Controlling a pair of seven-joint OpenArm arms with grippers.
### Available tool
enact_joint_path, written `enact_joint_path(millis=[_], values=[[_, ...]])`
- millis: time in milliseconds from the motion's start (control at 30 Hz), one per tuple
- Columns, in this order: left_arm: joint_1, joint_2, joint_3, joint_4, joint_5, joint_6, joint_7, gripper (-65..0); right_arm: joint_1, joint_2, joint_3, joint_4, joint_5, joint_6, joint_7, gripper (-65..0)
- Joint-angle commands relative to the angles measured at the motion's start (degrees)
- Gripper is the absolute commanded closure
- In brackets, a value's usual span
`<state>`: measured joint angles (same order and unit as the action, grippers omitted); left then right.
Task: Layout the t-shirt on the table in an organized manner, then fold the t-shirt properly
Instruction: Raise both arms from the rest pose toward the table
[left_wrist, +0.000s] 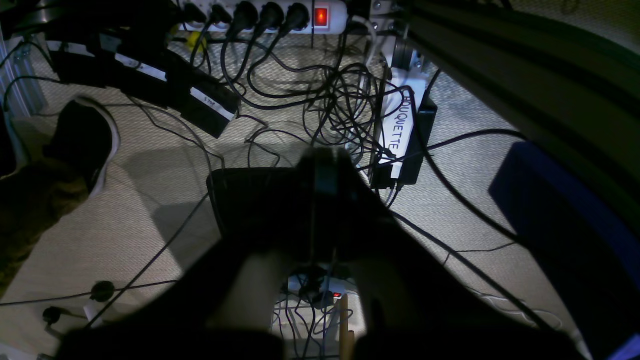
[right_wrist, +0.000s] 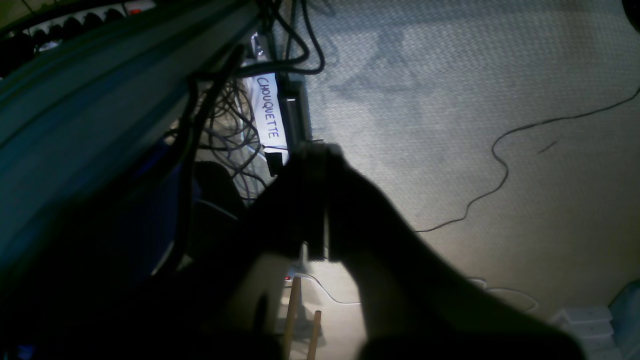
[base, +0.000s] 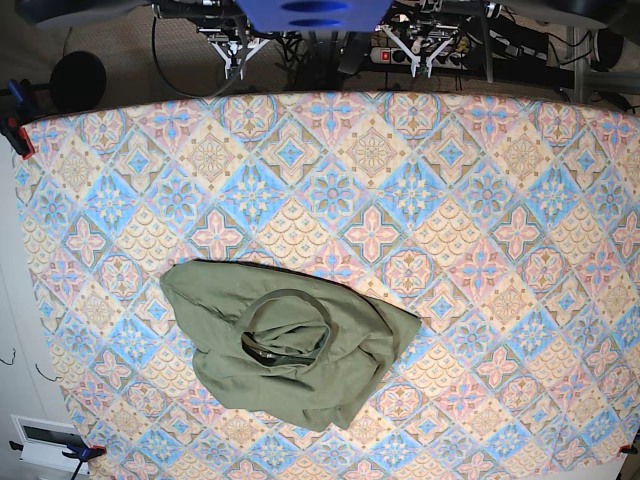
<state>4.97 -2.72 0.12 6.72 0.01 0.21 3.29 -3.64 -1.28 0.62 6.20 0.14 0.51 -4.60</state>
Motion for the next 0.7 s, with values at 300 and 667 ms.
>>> enact_joint_path(millis=[300, 667], values=[[0.70, -1.54, -0.08, 0.27, 0.12, 0.01, -0.52, 0.0, -0.45, 0.00, -0.14, 0.27, -0.19, -0.21, 0.25, 0.0], [11.60, -6.29, 0.19, 14.51, 0.74, 0.01, -0.08, 0.0, -11.26, 1.67, -0.14, 12.40, -0.19, -0.21, -0.19, 0.0]])
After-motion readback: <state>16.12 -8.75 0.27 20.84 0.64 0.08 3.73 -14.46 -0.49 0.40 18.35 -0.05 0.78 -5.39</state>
